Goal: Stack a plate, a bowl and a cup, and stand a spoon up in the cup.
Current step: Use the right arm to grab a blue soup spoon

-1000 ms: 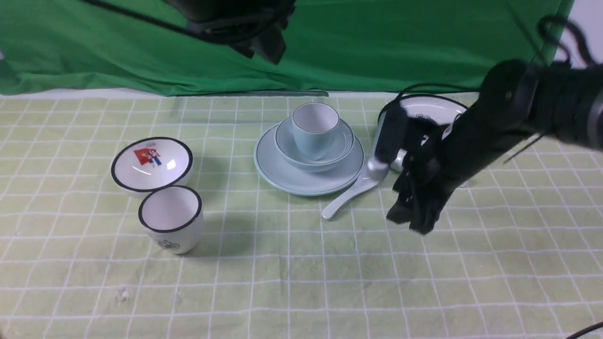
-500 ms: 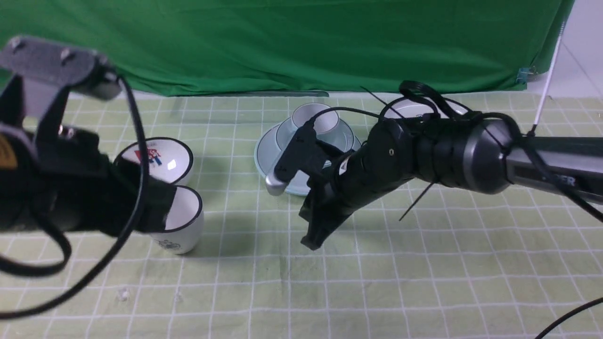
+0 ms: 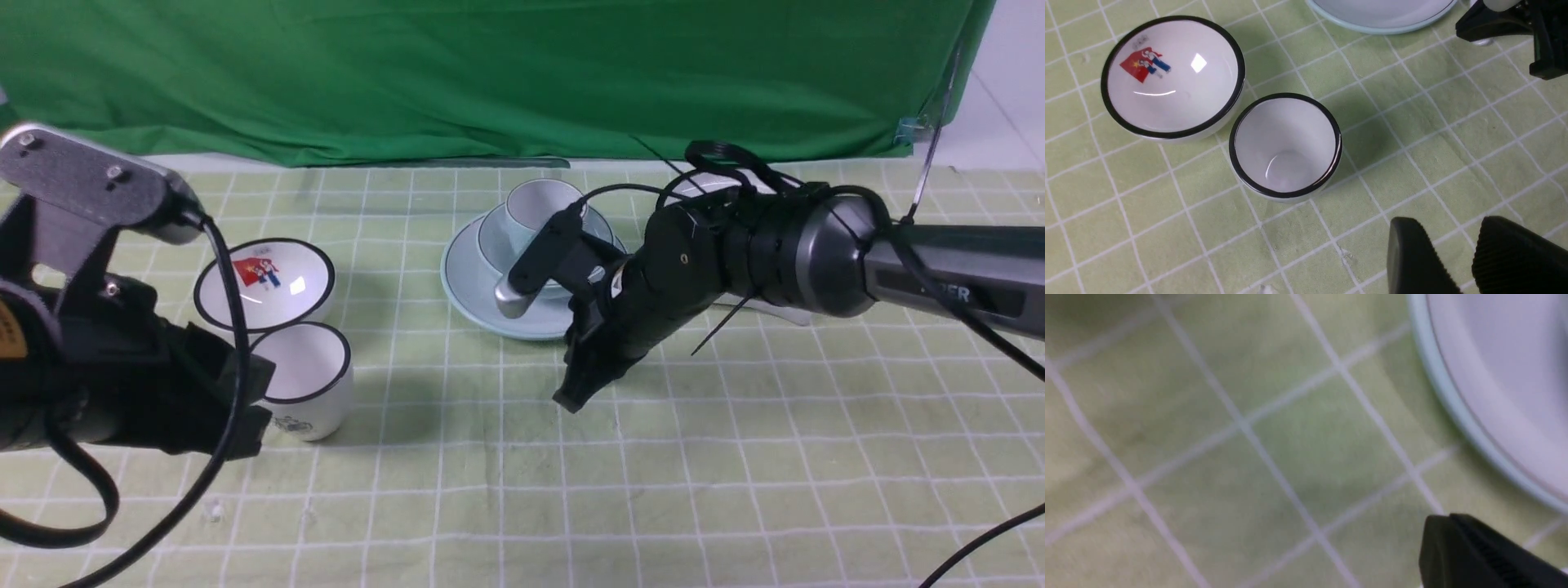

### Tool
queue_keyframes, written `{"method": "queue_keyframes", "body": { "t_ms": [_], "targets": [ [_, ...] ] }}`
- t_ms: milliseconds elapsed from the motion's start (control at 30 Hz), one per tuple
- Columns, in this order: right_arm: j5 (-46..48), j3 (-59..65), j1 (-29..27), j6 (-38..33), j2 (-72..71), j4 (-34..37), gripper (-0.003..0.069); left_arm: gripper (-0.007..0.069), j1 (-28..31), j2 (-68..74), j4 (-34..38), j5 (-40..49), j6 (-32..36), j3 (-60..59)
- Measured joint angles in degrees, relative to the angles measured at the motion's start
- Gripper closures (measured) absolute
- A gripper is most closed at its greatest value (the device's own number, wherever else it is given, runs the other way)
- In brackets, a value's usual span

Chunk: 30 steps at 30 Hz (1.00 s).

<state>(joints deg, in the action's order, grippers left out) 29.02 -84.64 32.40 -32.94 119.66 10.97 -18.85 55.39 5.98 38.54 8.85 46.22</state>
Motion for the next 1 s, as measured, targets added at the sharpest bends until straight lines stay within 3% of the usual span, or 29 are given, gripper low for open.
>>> {"method": "queue_keyframes", "body": {
  "t_ms": [167,433,567,667,833,933,967,1000],
  "targets": [
    [7.6,-0.2,-3.1,0.8,-0.2,0.0,0.0645,0.0435,0.0,0.0,-0.2,-0.1,0.1,0.0],
    [10.8,-0.2,-7.2,7.0,-3.6,-0.1,0.0637,0.0435,0.0,0.0,-0.2,-1.1,0.3,-0.7],
    [12.8,-0.8,-8.9,9.1,-6.3,0.0,0.0583,0.0442,0.0,0.0,-0.2,-1.6,0.3,-0.8],
    [16.1,-0.8,-10.9,8.7,-6.0,-0.2,0.0517,0.049,0.0,0.0,-0.2,-1.7,0.4,-0.8],
    [20.7,-0.8,-13.2,-6.2,-4.0,-0.8,0.0538,0.0638,0.0,0.0,0.0,-1.6,0.4,-0.8],
    [20.8,-0.8,-12.9,-19.6,-3.8,-0.8,0.0536,0.0659,0.0,0.0,0.0,-1.6,0.4,-0.8],
    [20.8,-0.8,-12.9,-20.5,-3.8,-0.8,0.0529,0.0659,0.0,0.0,0.0,-1.6,0.4,-0.8],
    [20.5,-0.8,-12.5,-27.1,-3.8,-0.8,0.0477,0.0659,0.0,0.0,0.0,-1.6,0.4,-0.8]
  ]
}}
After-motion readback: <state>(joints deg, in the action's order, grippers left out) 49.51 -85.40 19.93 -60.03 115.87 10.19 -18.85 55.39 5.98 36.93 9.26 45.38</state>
